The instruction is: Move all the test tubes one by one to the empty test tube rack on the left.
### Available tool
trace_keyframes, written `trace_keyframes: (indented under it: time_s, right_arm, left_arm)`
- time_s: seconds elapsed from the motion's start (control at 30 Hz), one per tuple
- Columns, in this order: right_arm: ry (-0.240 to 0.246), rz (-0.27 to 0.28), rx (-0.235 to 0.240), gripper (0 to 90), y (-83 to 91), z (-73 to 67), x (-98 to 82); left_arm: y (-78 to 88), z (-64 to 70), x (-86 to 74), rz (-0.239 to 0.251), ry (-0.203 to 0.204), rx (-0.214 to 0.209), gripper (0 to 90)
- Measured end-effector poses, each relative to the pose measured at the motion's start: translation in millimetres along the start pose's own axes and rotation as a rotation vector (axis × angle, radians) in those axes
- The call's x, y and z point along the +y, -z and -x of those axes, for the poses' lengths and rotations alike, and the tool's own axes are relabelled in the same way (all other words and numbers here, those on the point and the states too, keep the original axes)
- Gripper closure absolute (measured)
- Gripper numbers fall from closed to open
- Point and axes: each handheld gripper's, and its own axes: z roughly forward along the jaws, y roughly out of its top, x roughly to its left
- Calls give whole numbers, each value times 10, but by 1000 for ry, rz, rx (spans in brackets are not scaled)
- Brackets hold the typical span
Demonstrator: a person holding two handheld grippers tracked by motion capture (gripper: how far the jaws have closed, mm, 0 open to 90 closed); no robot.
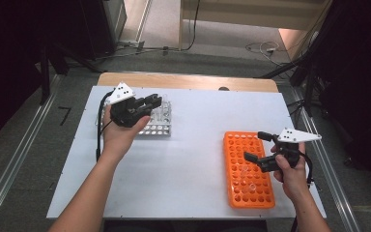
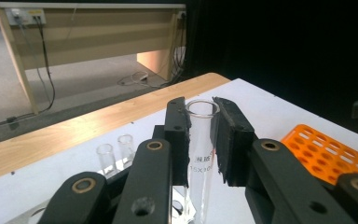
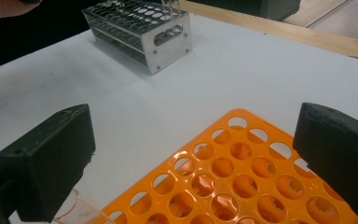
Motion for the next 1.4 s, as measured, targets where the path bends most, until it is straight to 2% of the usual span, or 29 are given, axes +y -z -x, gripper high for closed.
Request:
trace_keyframes:
  time_s: [0.23,0.5,0.87,1.07,1.23,1.4]
  right_arm:
    - [-1,0,-1,0,2,9,-11]
    - [-5,9,-1,0,26,31,-19]
    - [-10,13,0,0,50,52,-29]
    - [-15,15,0,0,56,58,-37]
    - [-16,18,2,0,59,65,-41]
    - [-16,19,1,0,63,72,-45]
  left_arm:
    - [-104,-150,27,-2,11,42,749]
    - [-249,-286,18,1,2,96,749]
    - [-382,-471,10,15,33,162,749]
    - [-482,-556,-16,14,50,182,749]
    - [-559,-610,-68,-10,53,207,749]
    - [-608,-636,-104,-12,63,213,749]
